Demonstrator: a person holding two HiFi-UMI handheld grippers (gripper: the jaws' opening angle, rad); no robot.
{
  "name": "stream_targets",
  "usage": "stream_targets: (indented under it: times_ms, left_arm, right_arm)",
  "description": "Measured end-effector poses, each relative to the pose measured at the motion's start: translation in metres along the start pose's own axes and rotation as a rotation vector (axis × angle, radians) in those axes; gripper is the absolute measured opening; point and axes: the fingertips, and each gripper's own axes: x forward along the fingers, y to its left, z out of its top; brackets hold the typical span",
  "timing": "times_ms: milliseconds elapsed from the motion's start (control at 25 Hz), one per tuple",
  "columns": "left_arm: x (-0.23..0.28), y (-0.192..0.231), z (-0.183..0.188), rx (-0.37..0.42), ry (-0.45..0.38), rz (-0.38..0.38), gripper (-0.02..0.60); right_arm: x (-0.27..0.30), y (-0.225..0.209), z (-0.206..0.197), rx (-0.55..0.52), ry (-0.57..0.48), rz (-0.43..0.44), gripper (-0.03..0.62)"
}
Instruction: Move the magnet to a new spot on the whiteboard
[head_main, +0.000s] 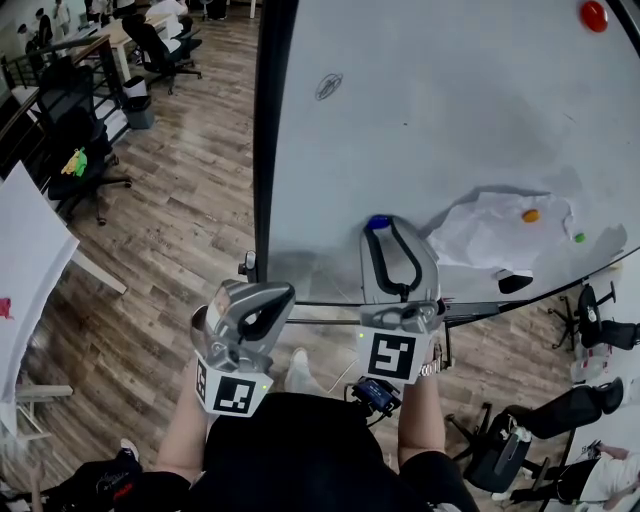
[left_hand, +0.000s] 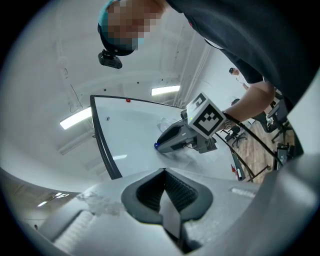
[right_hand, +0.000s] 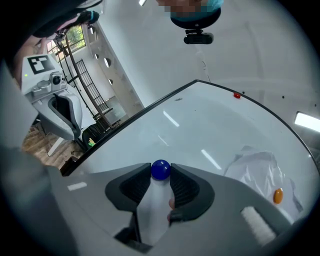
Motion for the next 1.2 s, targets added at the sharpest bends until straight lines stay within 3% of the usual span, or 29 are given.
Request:
stream_targets:
  times_ms: [880, 960, 1080, 1200]
  left_arm:
    - [-0.007, -0.002, 0.005, 0.006, 0.000, -0.005, 0.002]
    - [-0.009, -0.003, 0.008, 0.010, -0.004, -0.011, 0.002]
    - [-0.011, -0.006, 0.014, 0.020, -0.017, -0.029, 0.002]
    - [-0.014, -0.011, 0.017, 0.014, -0.019, -0.041, 0.002]
  right_arm:
    - [-0.009, 0.004, 0.001, 0.035, 0.008, -0.004, 0.158]
    - [-0.014, 0.004, 0.002, 0.041, 0.010, -0.022, 0.144]
    - [-0.026, 0.002, 0.005, 0.076, -0.005, -0.064, 0.058]
    - [-0.036, 0.004, 0.005, 0.095, 0.005, -0.073, 0.041]
